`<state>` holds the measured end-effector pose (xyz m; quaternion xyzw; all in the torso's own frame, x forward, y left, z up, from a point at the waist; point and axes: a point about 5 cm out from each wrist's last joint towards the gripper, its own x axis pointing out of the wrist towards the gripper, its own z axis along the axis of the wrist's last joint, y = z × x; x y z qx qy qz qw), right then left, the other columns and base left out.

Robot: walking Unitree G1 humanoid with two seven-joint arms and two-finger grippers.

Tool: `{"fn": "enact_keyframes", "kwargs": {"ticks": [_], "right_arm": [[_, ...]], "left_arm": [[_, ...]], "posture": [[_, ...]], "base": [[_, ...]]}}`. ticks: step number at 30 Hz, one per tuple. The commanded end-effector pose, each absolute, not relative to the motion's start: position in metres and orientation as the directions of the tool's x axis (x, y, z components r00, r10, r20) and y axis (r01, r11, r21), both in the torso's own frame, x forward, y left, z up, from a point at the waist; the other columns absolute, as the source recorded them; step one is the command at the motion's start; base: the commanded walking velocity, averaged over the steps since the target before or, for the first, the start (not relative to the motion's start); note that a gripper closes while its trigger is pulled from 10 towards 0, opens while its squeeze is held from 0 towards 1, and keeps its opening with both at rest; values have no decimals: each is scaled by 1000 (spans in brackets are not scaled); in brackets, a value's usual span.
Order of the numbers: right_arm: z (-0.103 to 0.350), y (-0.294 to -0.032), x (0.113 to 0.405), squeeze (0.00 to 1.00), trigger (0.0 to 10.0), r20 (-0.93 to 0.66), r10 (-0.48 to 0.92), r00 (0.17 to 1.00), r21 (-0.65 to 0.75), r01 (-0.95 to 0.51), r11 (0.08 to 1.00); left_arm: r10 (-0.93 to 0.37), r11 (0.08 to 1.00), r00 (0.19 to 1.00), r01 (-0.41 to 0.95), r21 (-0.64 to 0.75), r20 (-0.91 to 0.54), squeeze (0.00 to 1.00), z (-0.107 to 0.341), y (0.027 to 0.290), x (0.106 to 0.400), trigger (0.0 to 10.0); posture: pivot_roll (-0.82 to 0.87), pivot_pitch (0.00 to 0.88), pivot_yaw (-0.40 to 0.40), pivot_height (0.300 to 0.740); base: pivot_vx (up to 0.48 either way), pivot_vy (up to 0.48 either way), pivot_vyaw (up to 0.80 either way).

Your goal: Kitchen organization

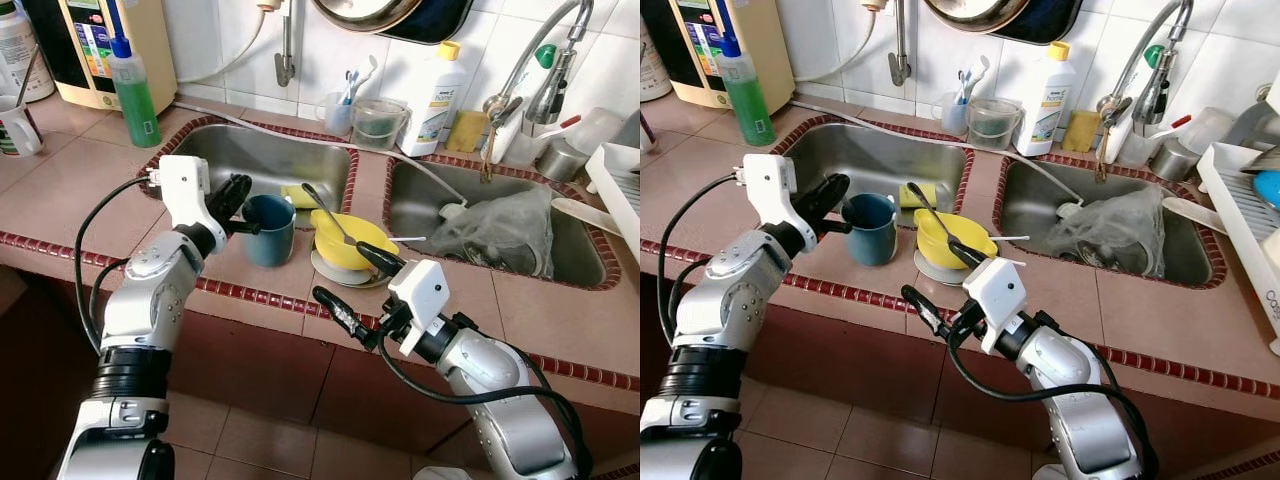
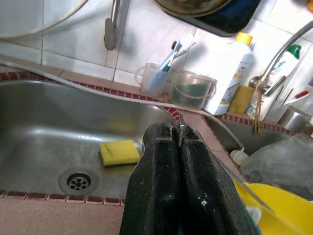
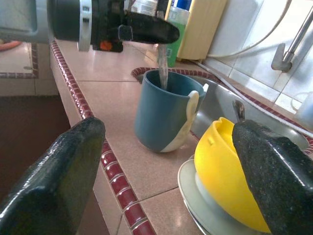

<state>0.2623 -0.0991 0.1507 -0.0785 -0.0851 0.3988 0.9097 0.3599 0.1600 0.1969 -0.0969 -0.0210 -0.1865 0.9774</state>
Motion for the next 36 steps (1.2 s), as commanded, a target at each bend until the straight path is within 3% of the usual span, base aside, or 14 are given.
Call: {"fn": "enact_keyframes", "kwargs": {"ticks": [1, 23, 36], "right_arm": [[154, -102, 265, 0, 10000, 102, 730, 675, -226, -699, 678], [157, -99, 272, 0, 10000, 121, 733, 670, -234, -698, 677], [162, -101, 275, 0, 10000, 170, 695, 699, -207, -664, 718]], "left_arm": [[-404, 896, 908, 418, -152, 112, 0, 214, 156, 363, 10000], [-485, 864, 833, 504, -2, 267, 0, 287, 167, 378, 10000], [-330, 941, 905, 339, 14, 268, 0, 278, 197, 384, 10000]], "posture": [[73, 0, -50, 740], [77, 0, -43, 740], [77, 0, -46, 740]], "base": [[0, 0, 0], [0, 0, 0], [0, 0, 0]]}}
